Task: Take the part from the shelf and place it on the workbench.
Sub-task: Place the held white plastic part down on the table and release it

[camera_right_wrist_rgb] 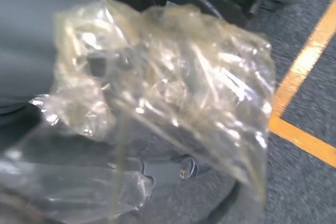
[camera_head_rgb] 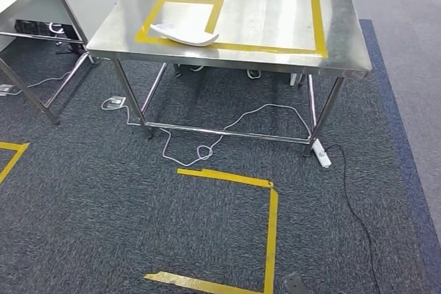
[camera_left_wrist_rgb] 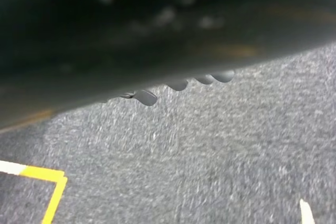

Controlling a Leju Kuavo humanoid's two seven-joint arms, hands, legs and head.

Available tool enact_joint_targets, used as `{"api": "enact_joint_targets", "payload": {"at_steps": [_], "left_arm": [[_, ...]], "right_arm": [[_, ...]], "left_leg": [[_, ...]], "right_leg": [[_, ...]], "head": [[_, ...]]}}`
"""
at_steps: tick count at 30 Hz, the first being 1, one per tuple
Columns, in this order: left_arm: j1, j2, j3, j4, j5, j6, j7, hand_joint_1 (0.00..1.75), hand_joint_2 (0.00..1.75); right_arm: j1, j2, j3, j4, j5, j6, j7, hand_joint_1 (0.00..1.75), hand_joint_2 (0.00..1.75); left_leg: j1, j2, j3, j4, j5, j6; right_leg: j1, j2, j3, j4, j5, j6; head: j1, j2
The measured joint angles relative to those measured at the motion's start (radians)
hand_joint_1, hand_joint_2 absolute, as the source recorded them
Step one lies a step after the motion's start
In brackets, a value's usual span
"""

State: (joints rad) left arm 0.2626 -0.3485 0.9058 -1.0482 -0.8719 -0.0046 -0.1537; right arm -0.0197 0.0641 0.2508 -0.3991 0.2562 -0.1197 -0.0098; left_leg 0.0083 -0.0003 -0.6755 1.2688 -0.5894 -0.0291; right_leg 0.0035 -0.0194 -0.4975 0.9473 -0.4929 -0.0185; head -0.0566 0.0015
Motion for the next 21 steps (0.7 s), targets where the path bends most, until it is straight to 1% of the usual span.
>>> {"api": "enact_joint_targets", "payload": {"at_steps": [1,2,3,4,5,6,7,8,9,10,11,12,13,14,15,16,17,18,19,20,21], "left_arm": [[0.000,0.000,-0.007,0.000,0.005,0.001,0.001,0.00,0.00],[0.001,0.000,-0.015,0.000,0.009,0.002,0.001,0.00,0.00],[0.002,0.000,-0.021,0.000,0.012,0.003,0.001,0.00,0.00],[0.003,0.000,-0.027,0.000,0.015,0.005,0.002,0.00,0.00],[0.003,0.000,-0.031,0.000,0.018,0.008,0.002,0.00,0.00],[0.003,0.000,-0.035,0.000,0.020,0.011,0.002,0.00,0.00],[0.003,0.000,-0.037,0.001,0.021,0.013,0.002,0.00,0.00],[0.003,-0.001,-0.038,0.002,0.022,0.015,0.002,0.00,0.00],[0.004,-0.002,-0.038,0.003,0.022,0.016,0.001,0.00,0.00],[0.004,-0.002,-0.038,0.005,0.022,0.017,0.001,0.00,0.00],[0.004,-0.003,-0.038,0.006,0.022,0.016,0.001,0.00,0.00],[0.003,-0.003,-0.037,0.008,0.021,0.016,0.000,0.00,0.00],[0.003,-0.003,-0.037,0.010,0.021,0.016,-0.001,0.00,0.00],[0.003,-0.003,-0.037,0.012,0.019,0.016,-0.002,0.00,0.00],[0.002,-0.003,-0.037,0.014,0.016,0.016,-0.004,0.00,0.00],[0.001,-0.003,-0.036,0.017,0.011,0.016,-0.007,0.00,0.00],[-0.001,-0.003,-0.035,0.021,0.002,0.016,-0.012,0.00,0.00],[-0.003,-0.003,-0.032,0.026,-0.008,0.016,-0.018,0.00,0.00],[-0.005,-0.003,-0.029,0.030,-0.017,0.016,-0.025,0.00,0.00],[-0.007,-0.002,-0.026,0.033,-0.025,0.016,-0.030,0.00,0.00],[-0.009,-0.002,-0.022,0.036,-0.029,0.016,-0.033,0.00,0.00]], "right_arm": [[0.000,0.000,-0.002,0.000,-0.003,-0.001,-0.002,0.00,0.00],[0.000,0.000,-0.004,0.000,-0.007,-0.002,-0.004,0.00,0.00],[-0.001,0.000,-0.006,0.000,-0.012,-0.003,-0.005,0.00,0.00],[-0.001,0.000,-0.008,0.000,-0.016,-0.003,-0.007,0.00,0.00],[0.000,0.000,-0.011,0.000,-0.020,-0.004,-0.009,0.00,0.00],[-0.001,0.000,-0.014,0.000,-0.024,-0.004,-0.010,0.00,0.00],[-0.001,0.000,-0.016,0.000,-0.027,-0.004,-0.011,0.00,0.00],[-0.001,0.000,-0.018,0.000,-0.030,-0.004,-0.011,0.00,0.00],[0.000,0.000,-0.019,0.001,-0.032,-0.004,-0.012,0.00,0.00],[0.001,-0.001,-0.020,0.003,-0.034,-0.003,-0.013,0.00,0.00],[0.003,-0.001,-0.021,0.004,-0.035,-0.003,-0.014,0.00,0.00],[0.004,-0.001,-0.022,0.005,-0.036,-0.003,-0.015,0.00,0.00],[0.005,-0.001,-0.024,0.005,-0.037,-0.003,-0.016,0.00,0.00],[0.004,-0.001,-0.025,0.005,-0.038,-0.003,-0.018,0.00,0.00],[0.004,-0.001,-0.027,0.006,-0.039,-0.003,-0.020,0.00,0.00],[0.004,-0.001,-0.028,0.007,-0.040,-0.004,-0.021,0.00,0.00],[0.003,-0.001,-0.030,0.008,-0.042,-0.004,-0.023,0.00,0.00],[0.003,-0.002,-0.032,0.008,-0.043,-0.004,-0.024,0.00,0.00],[0.001,-0.002,-0.033,0.008,-0.045,-0.004,-0.025,0.00,0.00],[-0.001,-0.002,-0.034,0.008,-0.046,-0.005,-0.026,0.00,0.00],[-0.004,-0.002,-0.034,0.008,-0.047,-0.005,-0.027,0.00,0.00]], "left_leg": [[0.001,0.000,0.016,0.009,0.025,-0.001],[0.002,0.000,0.045,-0.004,0.057,0.000],[0.002,0.000,0.090,-0.048,0.081,0.002],[0.001,-0.001,0.146,-0.120,0.080,0.006],[0.000,-0.001,0.198,-0.194,0.065,0.012],[-0.002,-0.001,0.234,-0.253,0.046,0.018],[-0.006,-0.001,0.252,-0.289,0.032,0.026],[-0.007,-0.001,0.249,-0.300,0.036,0.035],[-0.008,0.002,0.237,-0.300,0.047,0.043],[-0.007,0.004,0.223,-0.302,0.060,0.052],[-0.006,0.007,0.206,-0.304,0.076,0.060],[-0.004,0.009,0.188,-0.304,0.090,0.064],[-0.005,0.009,0.168,-0.304,0.106,0.067],[-0.005,0.010,0.148,-0.303,0.121,0.066],[-0.005,0.011,0.127,-0.302,0.137,0.065],[-0.005,0.012,0.106,-0.300,0.153,0.064],[-0.004,0.012,0.086,-0.298,0.169,0.061],[-0.003,0.012,0.066,-0.296,0.184,0.057],[-0.004,0.012,0.051,-0.293,0.197,0.052],[-0.004,0.012,0.040,-0.289,0.210,0.047],[-0.005,0.012,0.033,-0.288,0.223,0.041]], "right_leg": [[0.000,-0.002,-0.018,0.010,0.008,0.001],[0.001,-0.003,-0.040,0.022,0.018,0.003],[0.001,-0.004,-0.061,0.034,0.026,0.005],[0.002,-0.003,-0.079,0.045,0.034,0.009],[0.003,-0.002,-0.092,0.053,0.042,0.014],[0.004,-0.002,-0.100,0.057,0.052,0.019],[0.004,-0.002,-0.105,0.057,0.063,0.025],[0.002,-0.003,-0.109,0.054,0.075,0.031],[0.000,-0.001,-0.115,0.054,0.077,0.037],[-0.002,0.003,-0.124,0.064,0.058,0.043],[-0.003,0.008,-0.137,0.090,0.019,0.049],[-0.005,0.012,-0.153,0.136,-0.039,0.054],[-0.005,0.014,-0.168,0.197,-0.096,0.058],[-0.005,0.015,-0.178,0.261,-0.133,0.060],[-0.006,0.015,-0.178,0.313,-0.141,0.062],[-0.006,0.015,-0.164,0.341,-0.120,0.062],[-0.006,0.016,-0.135,0.336,-0.082,0.063],[-0.006,0.016,-0.087,0.296,-0.050,0.063],[-0.007,0.017,-0.021,0.221,-0.041,0.063],[-0.008,0.019,0.051,0.122,-0.055,0.060],[-0.007,0.022,0.107,0.041,-0.078,0.055]], "head": [[0.000,0.000],[0.000,0.000],[0.000,0.000],[-0.001,0.000],[-0.001,0.000],[0.000,0.000],[0.000,0.000],[0.000,0.000],[-0.001,0.000],[0.000,0.000],[0.002,0.000],[0.004,0.000],[0.006,0.000],[0.008,0.000],[0.008,0.000],[0.008,0.000],[0.008,0.000],[0.007,0.000],[0.008,0.000],[0.008,0.000],[0.007,0.000]]}}
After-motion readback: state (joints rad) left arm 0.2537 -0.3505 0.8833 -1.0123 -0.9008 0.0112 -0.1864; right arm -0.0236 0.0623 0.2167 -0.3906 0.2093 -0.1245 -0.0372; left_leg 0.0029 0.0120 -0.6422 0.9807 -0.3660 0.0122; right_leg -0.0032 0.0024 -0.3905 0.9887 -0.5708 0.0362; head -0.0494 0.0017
